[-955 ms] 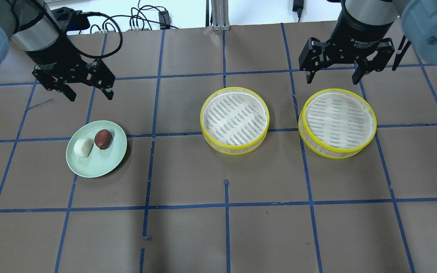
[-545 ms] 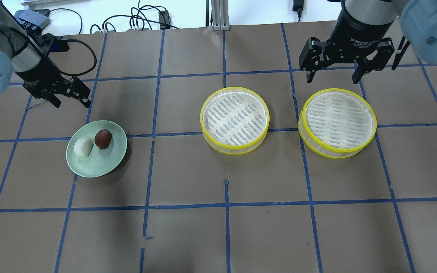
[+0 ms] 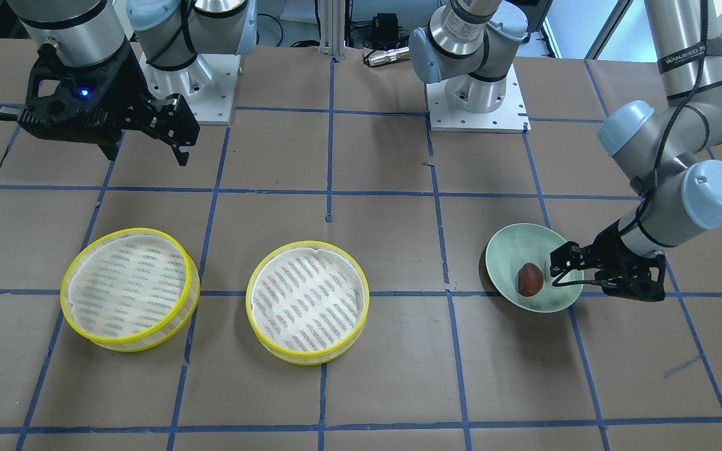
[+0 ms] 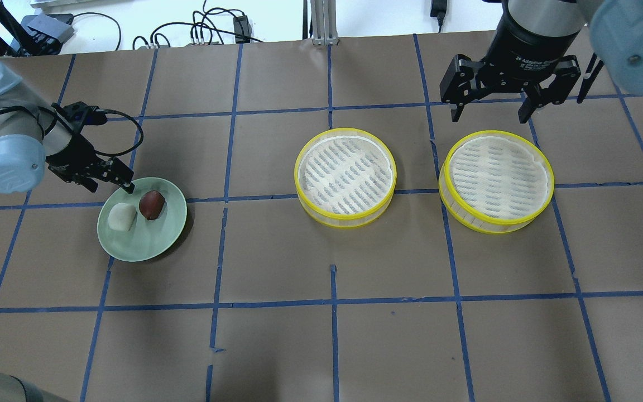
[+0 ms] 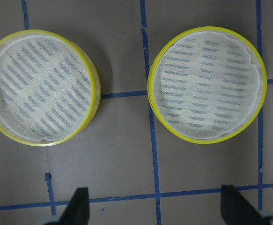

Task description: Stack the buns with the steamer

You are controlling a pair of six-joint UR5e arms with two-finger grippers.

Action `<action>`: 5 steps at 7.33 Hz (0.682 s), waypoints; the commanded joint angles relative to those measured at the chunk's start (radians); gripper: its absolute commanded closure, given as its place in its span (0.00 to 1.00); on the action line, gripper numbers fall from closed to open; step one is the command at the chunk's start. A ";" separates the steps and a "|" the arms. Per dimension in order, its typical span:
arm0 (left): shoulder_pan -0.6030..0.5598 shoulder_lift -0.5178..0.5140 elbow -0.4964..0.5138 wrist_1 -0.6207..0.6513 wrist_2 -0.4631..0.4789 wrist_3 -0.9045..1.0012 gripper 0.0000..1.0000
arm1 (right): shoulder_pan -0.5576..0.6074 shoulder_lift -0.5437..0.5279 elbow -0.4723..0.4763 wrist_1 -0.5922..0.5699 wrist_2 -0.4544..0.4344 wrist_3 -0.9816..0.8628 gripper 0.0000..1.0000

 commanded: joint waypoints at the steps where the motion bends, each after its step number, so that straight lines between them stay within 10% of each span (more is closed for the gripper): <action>1: 0.003 -0.015 -0.024 0.003 0.007 0.004 0.13 | 0.000 0.000 0.000 0.001 -0.002 0.000 0.00; 5: 0.003 -0.016 -0.039 -0.001 0.077 0.005 0.29 | 0.000 0.000 0.001 0.001 -0.003 0.000 0.00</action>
